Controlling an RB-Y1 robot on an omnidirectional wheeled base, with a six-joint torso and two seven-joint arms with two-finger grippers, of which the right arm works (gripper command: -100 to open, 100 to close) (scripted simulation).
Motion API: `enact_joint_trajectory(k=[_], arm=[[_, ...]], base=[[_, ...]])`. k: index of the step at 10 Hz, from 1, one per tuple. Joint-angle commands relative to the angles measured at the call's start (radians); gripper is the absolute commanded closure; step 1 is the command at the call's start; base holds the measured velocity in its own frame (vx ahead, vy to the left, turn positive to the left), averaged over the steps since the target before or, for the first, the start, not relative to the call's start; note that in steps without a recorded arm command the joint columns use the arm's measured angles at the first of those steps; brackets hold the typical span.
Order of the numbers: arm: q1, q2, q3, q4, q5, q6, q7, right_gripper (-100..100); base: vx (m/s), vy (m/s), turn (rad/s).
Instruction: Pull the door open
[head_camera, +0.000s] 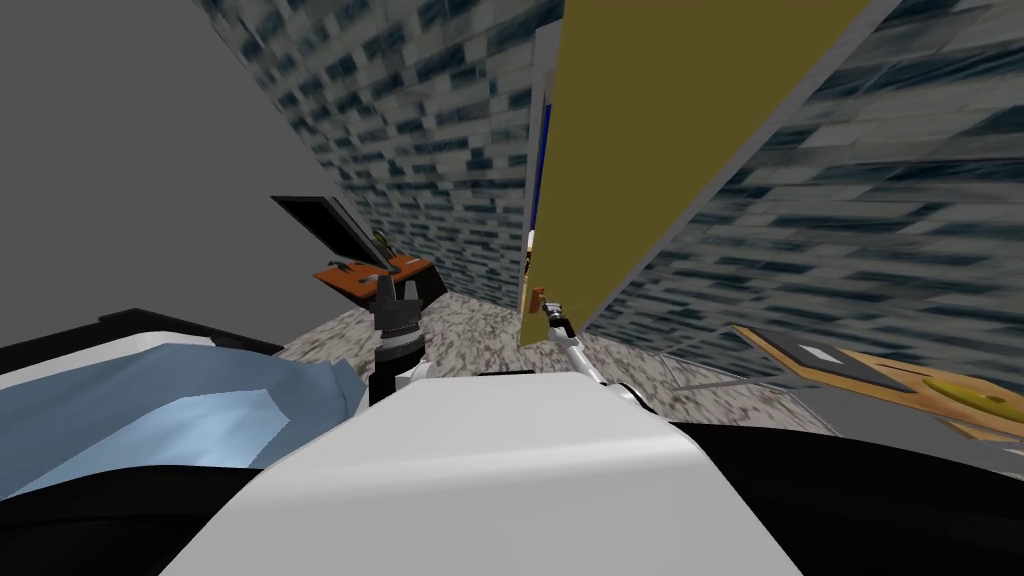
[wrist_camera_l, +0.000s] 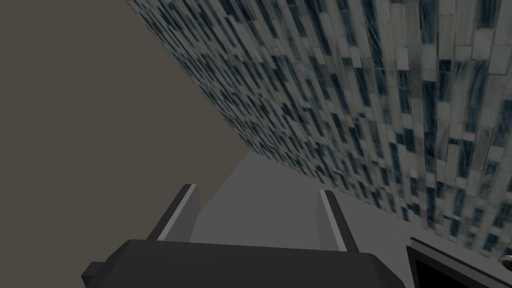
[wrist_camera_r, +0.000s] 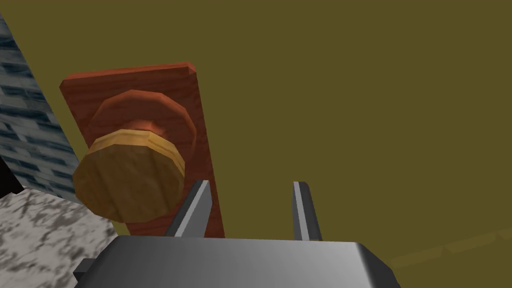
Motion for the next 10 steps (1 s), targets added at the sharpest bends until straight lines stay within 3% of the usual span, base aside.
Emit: enact_joint_trajectory(k=[1, 6, 7, 10], arm=[[-0.002, 0.005, 0.007, 0.001, 0.002, -0.006, -0.001, 100], [-0.002, 0.005, 0.007, 0.001, 0.002, -0.006, -0.001, 100], [0.007, 0.001, 0.04, -0.014, 0.008, -0.019, -0.014, -100], [0.022, -0.005, 0.096, -0.039, 0.02, -0.04, -0.034, -100]], base=[[0.007, -0.018, 0.019], [-0.008, 0.001, 0.005], [-0.125, -0.074, 0.112], [-0.206, -0.144, 0.159]])
